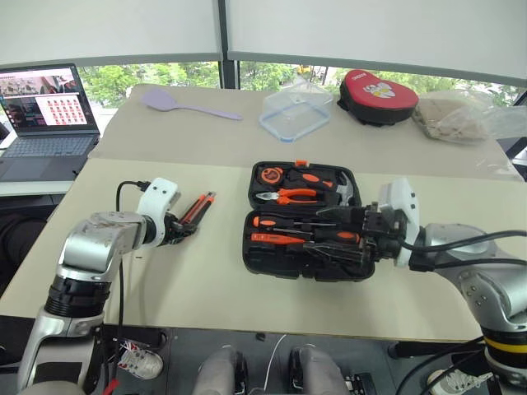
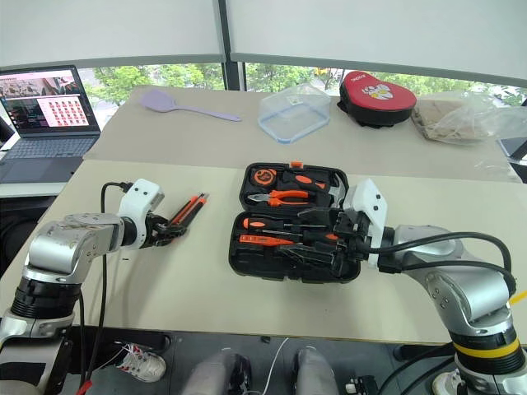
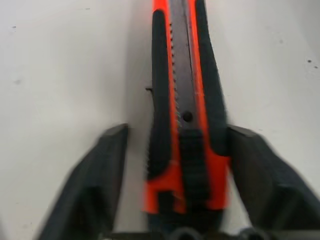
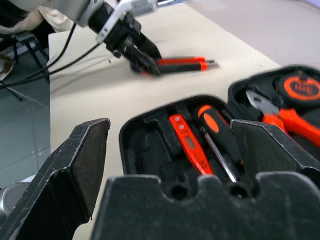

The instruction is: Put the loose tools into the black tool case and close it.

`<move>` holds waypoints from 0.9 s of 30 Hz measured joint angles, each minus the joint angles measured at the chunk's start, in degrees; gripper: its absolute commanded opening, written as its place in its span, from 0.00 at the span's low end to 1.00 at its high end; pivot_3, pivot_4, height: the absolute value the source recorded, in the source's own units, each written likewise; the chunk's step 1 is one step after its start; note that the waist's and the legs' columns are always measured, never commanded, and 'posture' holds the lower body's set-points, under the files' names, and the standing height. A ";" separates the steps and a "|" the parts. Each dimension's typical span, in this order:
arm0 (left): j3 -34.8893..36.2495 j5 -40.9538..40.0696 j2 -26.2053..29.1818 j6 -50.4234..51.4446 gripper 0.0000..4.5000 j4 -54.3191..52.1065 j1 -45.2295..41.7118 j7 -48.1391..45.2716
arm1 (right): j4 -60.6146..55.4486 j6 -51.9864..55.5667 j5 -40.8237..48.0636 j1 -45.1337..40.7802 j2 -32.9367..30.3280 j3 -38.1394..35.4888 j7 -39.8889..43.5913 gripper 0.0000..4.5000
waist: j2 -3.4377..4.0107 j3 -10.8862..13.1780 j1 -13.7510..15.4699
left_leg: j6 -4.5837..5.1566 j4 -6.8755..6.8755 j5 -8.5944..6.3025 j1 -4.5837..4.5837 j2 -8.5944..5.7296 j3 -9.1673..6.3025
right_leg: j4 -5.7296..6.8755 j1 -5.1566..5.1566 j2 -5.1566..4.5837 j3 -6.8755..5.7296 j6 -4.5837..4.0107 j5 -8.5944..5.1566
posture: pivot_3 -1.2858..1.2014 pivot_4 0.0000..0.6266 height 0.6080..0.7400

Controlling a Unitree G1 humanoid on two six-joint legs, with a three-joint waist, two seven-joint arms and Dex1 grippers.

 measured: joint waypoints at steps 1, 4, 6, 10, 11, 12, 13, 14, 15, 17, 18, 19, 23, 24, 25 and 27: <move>0.24 -1.11 0.61 -2.33 0.39 0.71 0.01 -2.87 | -0.49 0.17 0.06 0.89 -0.07 -0.94 -0.62 1.00 | 0.00 0.00 0.02 | 0.00 0.00 0.00 -0.04 0.00 0.00 | 0.00 -0.04 -0.01 -0.02 0.00 0.00 | 0.52 0.24 0.93; 1.91 -4.36 1.23 -9.61 0.39 0.72 -0.51 -10.48 | -1.45 0.54 0.65 2.44 -0.87 -3.25 -1.16 1.00 | 0.00 0.00 0.05 | 0.00 0.01 0.00 -0.16 0.00 -0.02 | -0.01 -0.12 -0.06 -0.08 -0.01 0.00 | 0.52 0.24 0.93; 1.42 -6.99 3.38 -16.20 0.39 -0.54 -2.39 -19.95 | -2.74 1.22 1.71 4.77 -2.01 -5.25 -1.33 1.00 | -0.01 0.01 0.10 | 0.00 0.01 0.00 -0.23 0.00 -0.02 | -0.05 -0.15 -0.06 -0.12 -0.02 -0.01 | 0.52 0.24 0.93; -5.40 -7.48 5.83 -28.20 0.39 -2.92 -9.24 -36.13 | -4.05 1.53 2.06 9.94 -4.29 -7.63 -0.79 1.00 | 0.04 -0.02 0.21 | 0.00 0.00 0.00 -0.13 -0.08 0.00 | -0.11 -0.02 -0.02 -0.14 -0.02 -0.01 | 0.52 0.24 0.93; -8.62 -6.21 5.12 -31.18 0.39 -2.05 -10.86 -39.30 | -4.44 1.52 2.02 11.61 -4.97 -8.33 -0.59 1.00 | 0.04 -0.02 0.29 | 0.01 0.00 0.00 -0.07 -0.09 0.03 | -0.11 0.04 0.03 -0.10 -0.02 -0.02 | 0.52 0.24 0.93; -12.36 -4.43 3.87 -33.87 0.39 -0.57 -12.36 -42.18 | -4.80 1.51 1.98 13.35 -5.54 -9.07 -0.34 1.00 | 0.04 -0.02 0.37 | 0.01 0.01 0.00 -0.06 -0.10 0.05 | -0.11 0.06 0.09 -0.08 -0.02 -0.02 | 0.52 0.24 0.93; -14.68 -3.38 3.06 -35.46 0.39 0.32 -12.76 -43.74 | -4.86 1.51 1.98 13.97 -5.74 -9.45 -0.23 1.00 | 0.04 -0.02 0.33 | 0.02 0.01 0.00 -0.07 -0.10 0.06 | -0.12 0.05 0.12 -0.06 -0.02 -0.02 | 0.52 0.24 0.93; -18.25 -1.44 1.93 -37.60 0.39 1.83 -13.52 -45.84 | -5.06 1.51 1.99 14.92 -5.80 -10.30 -0.23 1.00 | 0.04 -0.02 0.26 | 0.02 0.02 0.00 -0.08 -0.10 0.06 | -0.11 0.03 0.15 -0.03 -0.02 -0.02 | 0.52 0.24 0.93; -20.16 -0.34 1.40 -38.62 0.39 2.47 -13.91 -46.74 | -5.18 1.51 1.99 15.30 -5.88 -10.56 -0.28 1.00 | 0.03 -0.02 0.16 | 0.03 0.02 0.01 -0.12 -0.10 0.06 | -0.11 0.00 0.18 -0.02 -0.01 -0.02 | 0.52 0.24 0.93; -25.29 3.79 -1.04 -41.11 0.39 4.51 -15.76 -48.00 | -5.73 1.50 2.02 16.60 -5.90 -11.66 -0.67 1.00 | 0.02 -0.01 0.04 | 0.03 0.02 0.01 -0.18 -0.08 0.05 | -0.11 -0.07 0.23 0.01 -0.01 -0.02 | 0.52 0.24 0.93; -27.38 6.02 -2.56 -41.71 0.39 5.70 -16.86 -47.72 | -5.92 1.50 2.05 16.86 -5.90 -12.11 -0.89 1.00 | 0.02 -0.01 0.09 | 0.04 0.03 0.01 -0.21 -0.09 0.05 | -0.11 -0.08 0.23 0.01 -0.01 -0.02 | 0.52 0.24 0.93; -28.87 7.88 -3.84 -42.34 0.39 6.69 -17.63 -47.24 | -6.07 1.50 2.09 17.01 -5.89 -12.33 -1.03 1.00 | 0.01 -0.01 0.11 | 0.05 0.04 0.01 -0.21 -0.09 0.04 | -0.12 -0.08 0.23 0.01 -0.01 -0.02 | 0.52 0.24 0.93; -32.32 12.17 -6.92 -42.54 0.39 9.07 -18.85 -46.77 | -6.74 1.50 2.19 18.34 -5.43 -12.79 -2.36 1.00 | 0.01 0.00 -0.05 | 0.10 0.05 -0.02 -0.25 -0.06 0.03 | -0.13 -0.12 0.23 0.05 0.00 -0.02 | 0.52 0.24 0.93; -33.00 13.08 -7.63 -41.49 0.39 9.49 -19.38 -46.50 | -6.74 1.50 2.19 18.37 -5.23 -12.83 -2.67 1.00 | 0.01 0.00 0.02 | 0.11 0.06 -0.02 -0.26 -0.07 0.02 | -0.13 -0.12 0.23 0.04 0.00 -0.02 | 0.52 0.24 0.93; -33.35 13.81 -8.25 -40.75 0.39 9.64 -19.70 -46.13 | -6.74 1.50 2.19 18.37 -5.02 -12.85 -2.91 1.00 | 0.01 0.00 0.03 | 0.13 0.08 -0.02 -0.26 -0.07 0.02 | -0.13 -0.11 0.23 0.04 0.01 -0.02 | 0.52 0.24 0.93; -33.83 14.63 -8.58 -40.59 0.39 9.85 -20.40 -46.08 | -6.74 1.49 2.19 18.37 -4.89 -12.85 -3.22 1.00 | 0.00 0.00 0.02 | 0.15 0.09 -0.04 -0.26 -0.07 0.00 | -0.14 -0.11 0.22 0.05 0.02 -0.02 | 0.52 0.24 0.93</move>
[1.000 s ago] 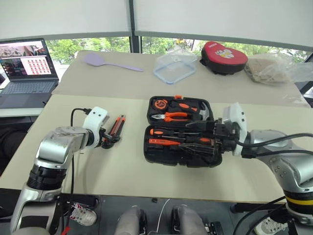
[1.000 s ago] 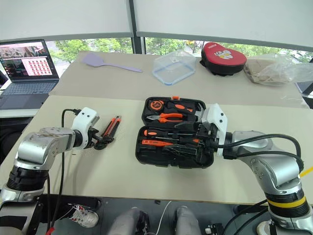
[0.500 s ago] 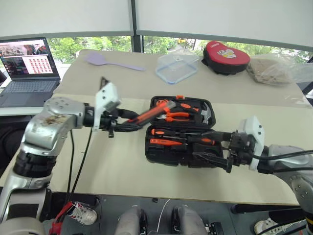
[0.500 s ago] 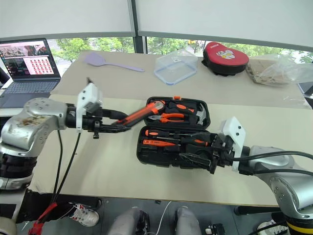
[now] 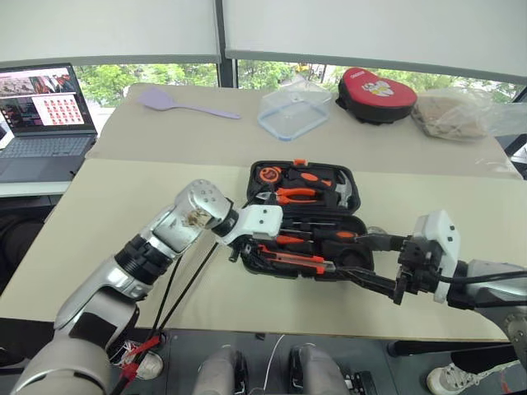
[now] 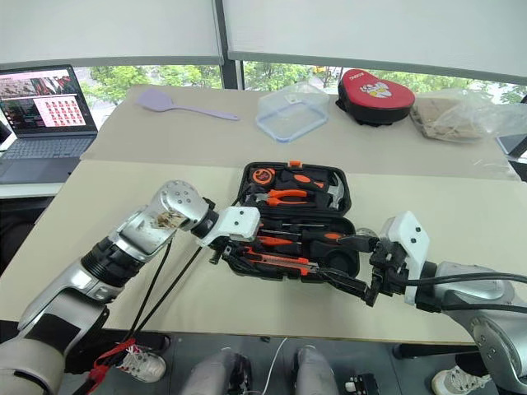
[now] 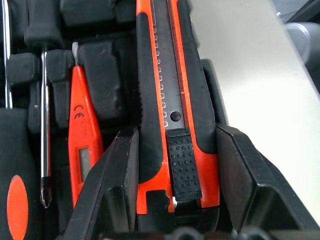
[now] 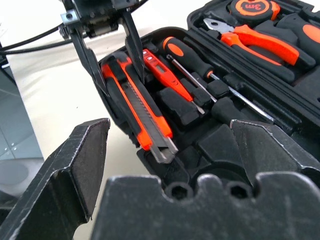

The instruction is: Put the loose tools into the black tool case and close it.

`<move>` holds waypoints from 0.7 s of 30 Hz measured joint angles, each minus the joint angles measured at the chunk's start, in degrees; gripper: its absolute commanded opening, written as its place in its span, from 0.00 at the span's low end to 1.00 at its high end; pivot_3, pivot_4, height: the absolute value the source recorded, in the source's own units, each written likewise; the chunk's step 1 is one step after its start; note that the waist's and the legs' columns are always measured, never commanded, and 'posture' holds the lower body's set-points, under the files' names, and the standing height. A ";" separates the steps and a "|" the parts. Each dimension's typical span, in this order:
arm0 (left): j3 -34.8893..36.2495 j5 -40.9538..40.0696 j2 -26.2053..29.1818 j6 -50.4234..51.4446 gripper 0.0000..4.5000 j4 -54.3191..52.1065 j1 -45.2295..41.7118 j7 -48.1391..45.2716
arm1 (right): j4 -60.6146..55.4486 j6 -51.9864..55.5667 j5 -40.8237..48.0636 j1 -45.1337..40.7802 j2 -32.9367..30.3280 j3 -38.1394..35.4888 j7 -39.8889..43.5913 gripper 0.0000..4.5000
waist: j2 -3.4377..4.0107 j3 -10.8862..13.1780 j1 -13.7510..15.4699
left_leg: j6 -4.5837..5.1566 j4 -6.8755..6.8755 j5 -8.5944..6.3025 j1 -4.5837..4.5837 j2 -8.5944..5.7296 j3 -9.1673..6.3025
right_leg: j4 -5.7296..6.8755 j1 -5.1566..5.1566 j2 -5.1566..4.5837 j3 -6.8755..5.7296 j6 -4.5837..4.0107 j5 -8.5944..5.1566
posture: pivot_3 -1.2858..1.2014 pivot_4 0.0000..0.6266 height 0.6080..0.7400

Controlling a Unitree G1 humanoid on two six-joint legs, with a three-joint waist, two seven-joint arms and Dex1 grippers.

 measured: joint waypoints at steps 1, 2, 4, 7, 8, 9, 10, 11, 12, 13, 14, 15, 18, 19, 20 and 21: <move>0.00 0.40 0.01 -0.10 0.39 0.00 -0.09 -0.20 | -0.02 -0.06 -0.02 0.08 0.01 -0.01 0.03 1.00 | 0.00 0.00 0.00 | 0.01 0.00 -0.01 0.01 0.00 0.00 | 0.00 0.00 -0.01 0.01 0.00 0.00 | 0.52 0.24 0.93; 0.00 0.69 -0.02 -0.21 0.39 0.00 -0.09 -0.42 | -0.07 -0.35 -0.18 0.52 -0.02 -0.01 0.23 1.00 | 0.00 0.00 0.01 | 0.01 0.00 -0.01 0.00 0.01 -0.02 | 0.00 0.00 -0.01 0.00 0.00 0.00 | 0.52 0.24 0.93; -0.01 1.10 -0.07 -0.20 0.39 0.00 -0.09 -0.48 | -0.23 -0.89 -0.64 1.46 -0.17 0.00 0.87 1.00 | 0.00 0.00 0.06 | 0.01 0.00 -0.01 0.00 0.02 -0.03 | 0.00 0.00 -0.01 0.00 0.00 0.00 | 0.52 0.24 0.93; -0.02 2.00 -0.99 0.59 0.66 0.80 -0.16 0.19 | -0.26 -1.66 -1.79 2.24 -0.98 0.12 1.61 1.00 | 0.00 0.00 0.08 | 0.03 0.03 -0.01 0.02 0.01 -0.03 | 0.00 0.04 -0.02 0.00 0.01 0.00 | 0.52 0.24 0.93; 0.04 2.54 -1.63 1.11 0.74 1.21 -0.20 0.84 | -0.26 -1.77 -1.81 2.17 -0.97 0.12 1.77 1.00 | 0.00 0.00 0.11 | 0.04 0.05 -0.02 0.01 0.01 -0.03 | 0.00 0.04 -0.02 0.00 0.02 0.00 | 0.52 0.24 0.93; 0.24 2.92 -2.19 1.60 0.84 1.47 -0.42 1.49 | -0.26 -1.86 -1.83 2.06 -0.97 0.12 1.99 1.00 | 0.00 0.00 0.14 | 0.05 0.05 -0.02 0.01 0.01 -0.05 | 0.00 0.04 -0.02 0.00 0.03 0.00 | 0.52 0.24 0.93; 0.35 2.92 -2.36 2.24 0.91 1.43 -0.69 1.44 | -0.26 -1.92 -1.88 1.98 -0.97 0.13 2.13 1.00 | 0.00 0.00 0.13 | 0.06 0.04 -0.03 0.01 0.02 -0.05 | -0.01 0.05 -0.02 0.00 0.03 0.00 | 0.52 0.24 0.93; 0.69 2.78 -2.54 3.16 0.99 1.32 -0.75 1.22 | -0.26 -1.98 -2.02 1.91 -0.97 0.15 2.24 1.00 | 0.00 0.00 0.09 | 0.06 0.04 -0.03 0.01 0.02 -0.05 | -0.01 0.03 -0.02 0.02 0.03 0.00 | 0.52 0.24 0.93; 0.92 2.21 -2.73 4.04 0.99 1.29 -0.75 1.04 | -0.26 -1.99 -2.19 1.91 -0.97 0.18 2.27 1.00 | 0.00 0.00 0.07 | 0.06 0.04 -0.03 0.00 0.02 -0.05 | -0.01 0.03 -0.02 0.02 0.03 0.00 | 0.52 0.24 0.93; 1.85 0.87 -3.13 5.87 0.99 1.02 -0.75 0.68 | -0.26 -2.05 -2.26 1.89 -0.97 0.33 2.30 1.00 | 0.00 0.00 0.05 | 0.06 0.04 -0.03 -0.04 0.04 -0.07 | -0.01 0.00 -0.02 0.01 0.03 0.00 | 0.52 0.24 0.93; 2.47 -0.39 -3.30 7.10 0.99 0.46 -0.78 -0.09 | -0.26 -2.10 -2.28 1.90 -0.96 0.51 2.31 1.00 | 0.00 0.00 0.04 | 0.06 0.04 -0.03 -0.04 0.04 -0.07 | -0.01 -0.01 -0.02 0.00 0.03 0.00 | 0.52 0.24 0.93; 3.23 -2.09 -3.30 8.62 0.99 -0.39 -0.79 -0.90 | -0.26 -2.22 -2.32 1.89 -0.95 0.75 2.35 1.00 | 0.00 0.00 0.04 | 0.06 0.04 -0.03 -0.04 0.04 -0.07 | -0.01 -0.01 -0.02 0.01 0.04 -0.01 | 0.52 0.24 0.93; 5.19 -4.60 -3.22 10.83 0.94 -0.86 -1.28 -1.84 | -0.26 -2.58 -2.38 1.89 -0.95 0.94 2.39 1.00 | 0.00 0.00 0.04 | 0.06 0.05 -0.03 -0.02 0.04 -0.07 | 0.00 0.01 -0.03 0.01 0.04 0.00 | 0.52 0.24 0.93; 5.80 -5.19 -3.18 11.11 0.88 -0.88 -1.46 -1.95 | -0.26 -2.67 -2.43 1.89 -0.95 0.98 2.40 1.00 | 0.00 0.00 0.05 | 0.06 0.06 -0.03 -0.02 0.04 -0.07 | 0.00 0.01 -0.03 0.01 0.04 0.00 | 0.52 0.24 0.93; 6.32 -5.55 -3.19 11.05 0.84 -0.87 -1.57 -1.87 | -0.25 -2.76 -2.54 1.88 -0.95 1.04 2.41 1.00 | 0.00 0.00 0.06 | 0.06 0.06 -0.03 -0.01 0.04 -0.06 | 0.00 0.02 -0.03 0.01 0.04 -0.01 | 0.52 0.24 0.93; 6.51 -5.59 -3.17 10.80 0.75 -0.85 -1.59 -1.79 | -0.24 -2.82 -2.66 1.86 -0.95 1.11 2.41 1.00 | 0.00 0.00 0.06 | 0.06 0.06 -0.03 -0.01 0.03 -0.07 | 0.00 0.02 -0.03 0.01 0.04 -0.01 | 0.52 0.24 0.93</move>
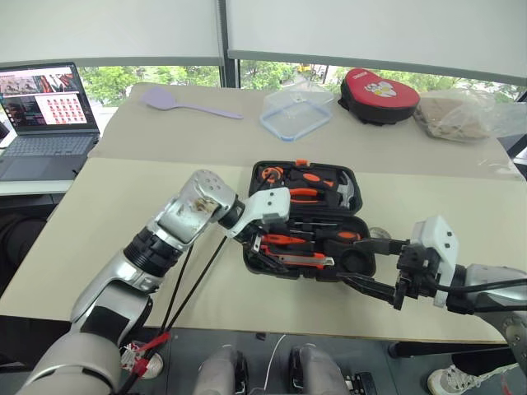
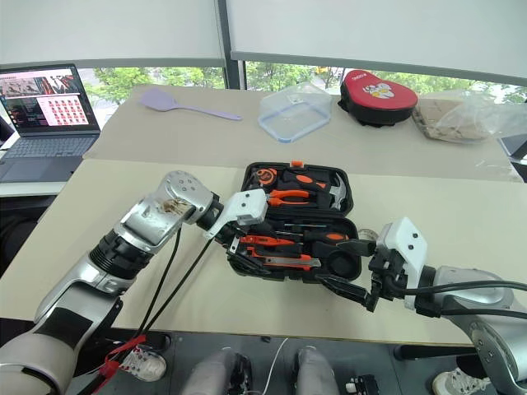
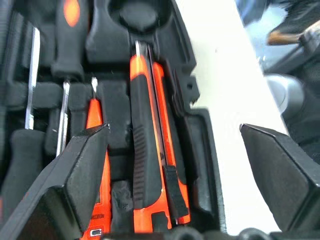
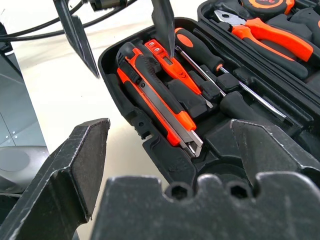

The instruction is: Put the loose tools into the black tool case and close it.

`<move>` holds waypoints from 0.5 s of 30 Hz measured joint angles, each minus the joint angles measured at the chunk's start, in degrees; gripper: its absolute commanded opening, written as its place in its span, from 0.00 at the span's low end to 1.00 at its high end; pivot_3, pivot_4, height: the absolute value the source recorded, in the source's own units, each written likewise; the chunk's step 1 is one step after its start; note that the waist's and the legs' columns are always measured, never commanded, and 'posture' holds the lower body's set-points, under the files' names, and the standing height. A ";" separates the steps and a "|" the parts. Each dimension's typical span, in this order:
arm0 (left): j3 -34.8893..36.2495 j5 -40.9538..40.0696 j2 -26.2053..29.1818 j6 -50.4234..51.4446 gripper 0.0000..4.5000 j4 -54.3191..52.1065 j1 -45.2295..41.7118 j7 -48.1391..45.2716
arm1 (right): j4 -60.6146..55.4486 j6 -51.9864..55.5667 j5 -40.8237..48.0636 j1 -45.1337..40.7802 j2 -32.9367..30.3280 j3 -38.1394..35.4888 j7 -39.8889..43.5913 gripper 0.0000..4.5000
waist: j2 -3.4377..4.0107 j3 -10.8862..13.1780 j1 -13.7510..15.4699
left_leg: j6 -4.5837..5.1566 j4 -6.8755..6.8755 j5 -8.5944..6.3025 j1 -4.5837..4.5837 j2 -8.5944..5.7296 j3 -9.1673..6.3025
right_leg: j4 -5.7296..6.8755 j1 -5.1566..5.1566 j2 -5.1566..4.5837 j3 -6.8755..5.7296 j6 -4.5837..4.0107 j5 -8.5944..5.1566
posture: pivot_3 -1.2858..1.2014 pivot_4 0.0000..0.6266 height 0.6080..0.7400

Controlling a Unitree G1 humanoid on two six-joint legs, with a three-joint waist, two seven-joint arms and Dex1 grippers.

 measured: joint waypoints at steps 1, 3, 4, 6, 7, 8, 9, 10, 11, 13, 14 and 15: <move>-0.11 0.19 0.02 -0.73 0.66 0.22 0.00 0.14 | 0.07 -0.02 -0.14 -0.17 0.01 0.14 0.00 1.00 | 0.00 0.00 0.00 | 0.00 0.00 0.00 0.00 0.00 0.00 | 0.00 0.00 0.00 0.00 0.00 0.00 | 0.52 0.24 0.93; -0.54 1.07 -0.01 -2.54 0.50 0.72 0.02 0.66 | 0.10 -0.14 -0.21 -0.45 0.03 0.25 -0.01 1.00 | 0.00 0.00 0.01 | 0.00 0.00 0.00 0.00 -0.01 0.00 | 0.00 0.00 0.00 -0.01 0.00 0.00 | 0.52 0.24 0.93; -0.73 1.32 -0.10 -2.99 0.40 1.01 0.04 0.98 | 0.11 -0.25 -0.25 -0.52 0.04 0.29 -0.02 1.00 | 0.00 0.00 0.03 | 0.00 0.00 0.00 0.00 0.00 0.00 | 0.00 0.00 0.00 -0.01 0.00 0.00 | 0.52 0.24 0.93; -0.99 1.96 -0.24 -4.06 0.24 1.57 0.56 1.47 | 0.11 -0.30 -0.31 -0.52 0.19 0.29 -0.02 1.00 | 0.00 0.00 0.01 | 0.00 0.00 0.00 0.00 -0.01 0.01 | 0.00 0.00 0.00 0.00 -0.01 0.00 | 0.52 0.24 0.93; -1.17 2.00 -0.24 -4.32 0.16 1.69 0.81 1.56 | 0.13 -0.30 -0.31 -0.52 0.22 0.30 -0.02 1.00 | 0.00 0.00 -0.01 | 0.00 0.00 0.00 0.00 -0.01 0.01 | 0.01 0.00 0.00 0.00 0.00 0.00 | 0.52 0.24 0.93; -1.32 1.99 -0.31 -4.30 0.07 1.70 1.05 1.57 | 0.13 -0.30 -0.32 -0.52 0.24 0.30 -0.02 1.00 | 0.00 0.00 0.00 | 0.00 0.00 0.00 -0.01 -0.01 0.01 | 0.00 0.00 0.00 -0.01 -0.01 0.00 | 0.52 0.24 0.93; -1.49 1.99 -0.33 -4.20 0.01 1.69 1.19 1.46 | 0.13 -0.30 -0.32 -0.52 0.27 0.30 -0.02 1.00 | 0.00 0.00 0.02 | 0.00 0.00 0.00 -0.01 0.00 0.00 | 0.01 0.00 0.00 -0.01 0.00 0.00 | 0.52 0.24 0.93; -1.52 1.97 -0.32 -4.01 0.01 1.68 1.26 1.34 | 0.14 -0.30 -0.32 -0.52 0.31 0.30 -0.02 1.00 | 0.00 0.00 0.02 | 0.00 0.00 0.00 -0.01 0.00 0.00 | 0.01 0.00 0.00 -0.01 -0.01 0.00 | 0.52 0.24 0.93; -1.62 2.00 -0.24 -4.03 0.01 1.61 1.38 1.30 | 0.14 -0.30 -0.32 -0.52 0.34 0.30 -0.03 1.00 | 0.00 0.00 0.01 | 0.00 0.00 0.00 0.00 -0.01 0.00 | 0.00 0.00 0.00 -0.01 0.00 0.00 | 0.52 0.24 0.93; -2.73 2.92 0.08 -4.85 0.01 1.55 1.63 1.50 | 0.15 -0.30 -0.31 -0.52 0.47 0.31 -0.08 1.00 | 0.00 0.00 0.01 | 0.00 0.00 0.00 0.00 -0.01 0.01 | 0.00 0.00 0.00 0.00 0.00 0.00 | 0.52 0.24 0.93; -3.52 3.85 0.21 -5.40 0.01 1.56 1.80 1.84 | 0.17 -0.30 -0.31 -0.55 0.59 0.32 -0.11 1.00 | 0.00 0.00 0.02 | 0.00 0.00 0.00 0.00 -0.01 0.00 | 0.00 0.00 0.00 -0.01 -0.01 0.00 | 0.52 0.24 0.93; -4.45 5.21 0.27 -6.72 0.01 1.78 1.98 2.48 | 0.19 -0.30 -0.32 -0.67 0.78 0.36 -0.13 1.00 | 0.00 0.00 0.03 | 0.00 0.00 0.00 0.00 -0.01 0.01 | 0.00 0.00 0.00 -0.01 -0.01 0.00 | 0.52 0.24 0.93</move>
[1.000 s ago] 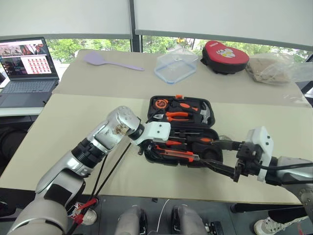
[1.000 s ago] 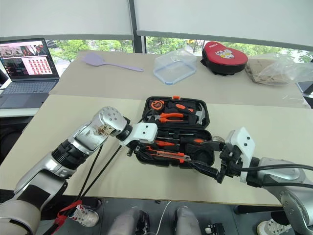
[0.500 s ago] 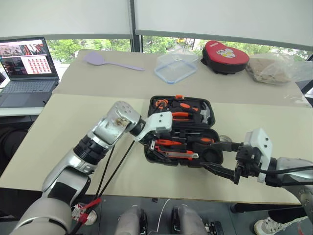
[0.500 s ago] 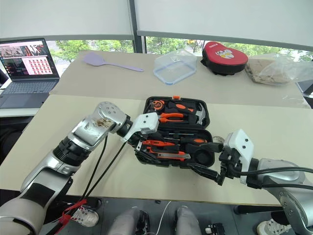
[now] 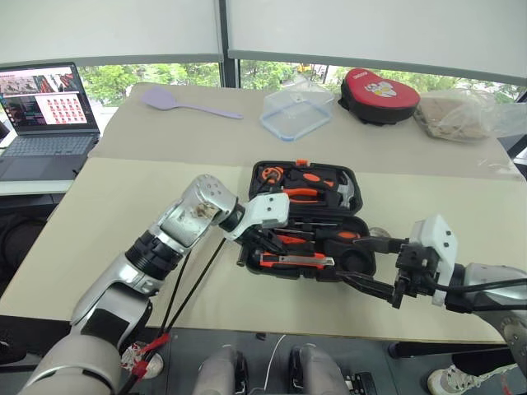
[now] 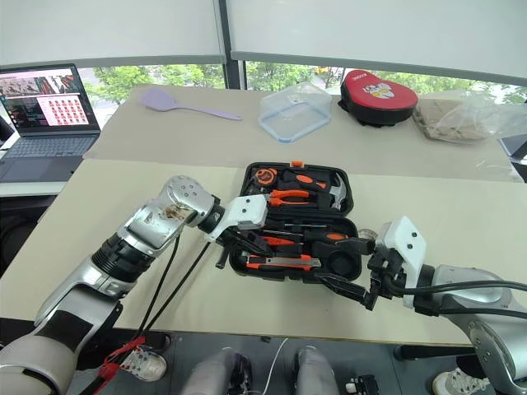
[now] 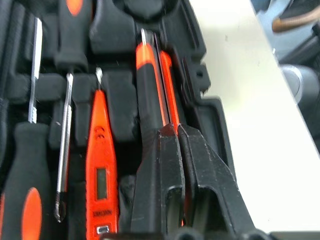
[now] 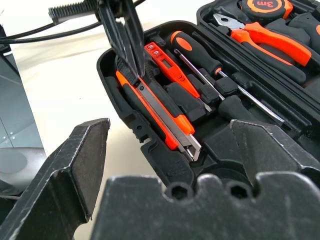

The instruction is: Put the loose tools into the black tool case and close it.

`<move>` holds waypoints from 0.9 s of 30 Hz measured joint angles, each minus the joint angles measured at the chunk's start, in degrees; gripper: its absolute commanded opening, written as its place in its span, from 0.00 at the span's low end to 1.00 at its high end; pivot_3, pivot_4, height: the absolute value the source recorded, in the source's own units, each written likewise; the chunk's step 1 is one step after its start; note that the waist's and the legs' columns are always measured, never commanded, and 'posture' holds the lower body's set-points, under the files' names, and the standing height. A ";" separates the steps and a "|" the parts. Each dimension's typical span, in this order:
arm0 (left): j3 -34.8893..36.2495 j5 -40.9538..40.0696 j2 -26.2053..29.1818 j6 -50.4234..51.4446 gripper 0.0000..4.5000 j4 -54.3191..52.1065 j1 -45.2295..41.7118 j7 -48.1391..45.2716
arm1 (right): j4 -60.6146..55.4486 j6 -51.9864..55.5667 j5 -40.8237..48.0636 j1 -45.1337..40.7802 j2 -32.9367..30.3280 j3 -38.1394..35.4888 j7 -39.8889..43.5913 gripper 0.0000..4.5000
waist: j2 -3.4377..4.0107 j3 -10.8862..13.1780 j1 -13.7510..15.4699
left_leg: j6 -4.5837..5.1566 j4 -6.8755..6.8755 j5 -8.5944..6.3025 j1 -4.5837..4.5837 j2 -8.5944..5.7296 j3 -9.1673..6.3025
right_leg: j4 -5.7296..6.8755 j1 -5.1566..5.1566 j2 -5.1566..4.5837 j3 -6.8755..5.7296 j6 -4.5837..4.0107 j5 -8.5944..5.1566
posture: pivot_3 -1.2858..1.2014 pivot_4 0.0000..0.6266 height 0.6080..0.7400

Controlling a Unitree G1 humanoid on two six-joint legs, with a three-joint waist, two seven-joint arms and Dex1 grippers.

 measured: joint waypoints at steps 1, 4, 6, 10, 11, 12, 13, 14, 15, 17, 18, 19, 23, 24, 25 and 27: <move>-0.46 0.60 -0.19 -1.26 0.01 0.02 0.08 0.33 | 0.04 0.00 -0.01 -0.24 0.14 0.13 -0.02 1.00 | 0.00 0.00 0.04 | 0.00 0.00 0.00 0.00 0.00 0.00 | 0.00 0.01 0.00 0.00 0.00 0.00 | 0.52 0.24 0.93; -1.83 2.35 -0.98 -5.11 0.01 0.48 0.07 0.97 | 0.05 0.00 -0.13 -0.81 0.20 0.60 -0.04 1.00 | 0.00 -0.01 0.30 | 0.00 0.01 0.00 0.12 0.00 -0.01 | -0.02 0.14 -0.03 0.00 -0.01 0.01 | 0.52 0.24 0.93; -2.27 2.75 -2.53 -5.69 0.01 1.65 0.09 1.59 | 0.05 0.00 -0.26 -0.82 0.21 0.81 -0.06 1.00 | 0.00 -0.01 0.57 | 0.06 0.02 -0.03 0.13 0.00 -0.01 | -0.02 0.16 -0.06 0.00 0.01 0.01 | 0.52 0.24 0.93; -3.09 3.98 -3.63 -8.57 0.01 3.29 0.27 2.32 | 0.04 0.00 -0.27 -0.60 0.22 0.80 -0.07 1.00 | -0.01 -0.01 0.62 | 0.09 0.04 -0.05 0.17 0.01 -0.01 | -0.02 0.20 -0.07 0.03 0.01 0.05 | 0.52 0.24 0.93; -3.02 3.99 -3.75 -8.97 0.01 3.65 0.37 2.47 | 0.03 0.00 -0.27 -0.32 0.23 0.80 -0.07 1.00 | 0.00 -0.02 0.64 | 0.09 0.04 -0.05 0.21 0.01 -0.02 | -0.02 0.23 -0.07 0.04 0.00 0.06 | 0.52 0.24 0.93; -2.53 3.99 -4.01 -9.27 0.01 4.01 0.83 2.73 | 0.02 0.00 -0.27 0.16 0.25 0.80 -0.08 1.00 | 0.00 -0.02 0.65 | 0.10 0.04 -0.05 0.30 0.02 -0.03 | -0.02 0.32 -0.10 0.03 0.00 0.06 | 0.52 0.24 0.93; -2.11 3.96 -4.22 -9.33 0.01 4.23 1.18 2.94 | 0.02 0.00 -0.27 0.59 0.27 0.80 -0.09 1.00 | 0.00 -0.02 0.66 | 0.11 0.04 -0.06 0.35 0.02 -0.05 | -0.02 0.40 -0.11 0.02 0.00 0.06 | 0.52 0.24 0.93; -1.80 3.87 -4.37 -9.32 0.01 4.40 1.38 3.04 | 0.02 0.00 -0.26 0.73 0.28 0.80 -0.09 1.00 | 0.00 -0.02 0.65 | 0.14 0.05 -0.07 0.37 0.02 -0.07 | -0.05 0.43 -0.11 0.02 0.01 0.06 | 0.52 0.24 0.93; -1.17 3.49 -4.51 -9.22 0.01 4.62 1.80 3.12 | -0.04 0.00 -0.24 0.74 0.28 0.80 -0.12 1.00 | 0.00 -0.02 0.61 | 0.15 0.04 -0.08 0.38 0.03 -0.07 | -0.07 0.44 -0.13 0.03 0.02 0.06 | 0.52 0.24 0.93; 1.46 0.30 -4.71 -6.02 0.01 4.35 3.31 2.90 | -0.20 0.01 -0.20 0.80 0.28 0.80 -0.22 1.00 | 0.00 -0.02 0.47 | 0.16 0.04 -0.09 0.33 0.06 -0.09 | -0.05 0.38 -0.14 0.03 0.02 0.06 | 0.52 0.24 0.93; 3.04 -1.52 -4.63 -3.92 0.01 4.22 3.67 2.57 | -0.20 0.01 -0.18 0.83 0.28 0.79 -0.31 1.00 | 0.00 -0.02 0.35 | 0.14 0.05 -0.07 0.19 0.06 -0.08 | -0.02 0.21 -0.13 0.04 0.00 0.07 | 0.52 0.24 0.93; 4.40 -2.89 -4.61 -2.67 0.01 3.76 3.65 2.29 | -0.20 0.01 -0.17 0.83 0.28 0.79 -0.41 1.00 | 0.00 -0.02 0.31 | 0.12 0.05 -0.06 0.05 0.06 -0.08 | 0.01 0.08 -0.12 0.04 -0.01 0.08 | 0.52 0.24 0.93; 7.38 -4.73 -3.92 -1.34 0.01 2.64 2.31 2.22 | -0.16 0.01 -0.16 0.77 0.27 0.79 -0.50 1.00 | 0.00 -0.02 0.39 | 0.07 0.07 0.02 -0.01 0.03 -0.07 | 0.02 0.04 -0.07 -0.02 -0.01 0.07 | 0.52 0.24 0.93; 7.58 -4.68 -3.66 -1.49 0.01 2.73 2.03 2.26 | -0.12 0.01 -0.17 0.70 0.27 0.79 -0.50 1.00 | 0.00 -0.02 0.38 | 0.07 0.07 0.02 -0.01 0.02 -0.05 | 0.01 0.04 -0.07 -0.02 0.00 0.07 | 0.52 0.24 0.93; 7.59 -4.45 -3.45 -2.11 0.01 3.01 1.99 2.29 | -0.06 0.01 -0.17 0.56 0.27 0.80 -0.50 1.00 | 0.00 -0.02 0.37 | 0.07 0.07 0.02 0.00 0.02 -0.05 | -0.01 0.06 -0.06 -0.01 0.01 0.06 | 0.52 0.24 0.93; 7.30 -4.01 -3.46 -2.45 0.01 3.65 2.04 2.37 | 0.01 0.01 -0.17 0.28 0.27 0.80 -0.50 1.00 | 0.00 -0.02 0.39 | 0.07 0.07 0.02 -0.01 0.01 -0.05 | -0.03 0.06 -0.06 -0.02 0.01 0.06 | 0.52 0.24 0.93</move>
